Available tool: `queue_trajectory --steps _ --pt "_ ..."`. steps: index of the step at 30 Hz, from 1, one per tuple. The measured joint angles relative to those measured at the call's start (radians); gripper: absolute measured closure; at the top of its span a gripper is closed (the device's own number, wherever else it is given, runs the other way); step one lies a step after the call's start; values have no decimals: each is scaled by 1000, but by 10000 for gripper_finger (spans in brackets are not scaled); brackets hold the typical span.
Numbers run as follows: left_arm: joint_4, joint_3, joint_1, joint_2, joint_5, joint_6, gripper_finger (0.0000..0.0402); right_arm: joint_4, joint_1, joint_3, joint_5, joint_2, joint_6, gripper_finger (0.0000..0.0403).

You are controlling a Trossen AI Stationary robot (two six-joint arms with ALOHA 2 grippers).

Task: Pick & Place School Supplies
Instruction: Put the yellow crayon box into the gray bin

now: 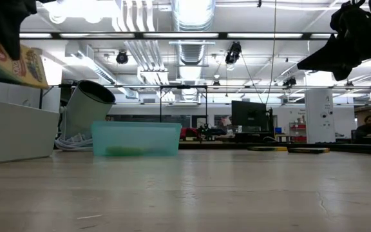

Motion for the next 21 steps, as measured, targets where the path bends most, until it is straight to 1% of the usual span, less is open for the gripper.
queue_trajectory --steps 3,5,8,10,14,21 --pt "7 -9 0 1 15 1 359 0 0 0 0 0 0 394" --pt "7 -17 0 1 52 1 359 -1 0 0 0 0 0 394" --pt "17 -50 -2 1 114 -4 359 -2 0 0 0 0 -5 394" --pt "41 -82 -2 1 117 -11 359 -2 0 -4 0 0 -5 394" --pt "127 -167 -2 1 104 -31 359 -2 0 -11 0 0 -2 394" --pt "382 -332 -2 1 104 -35 358 -2 0 -22 0 0 41 394"
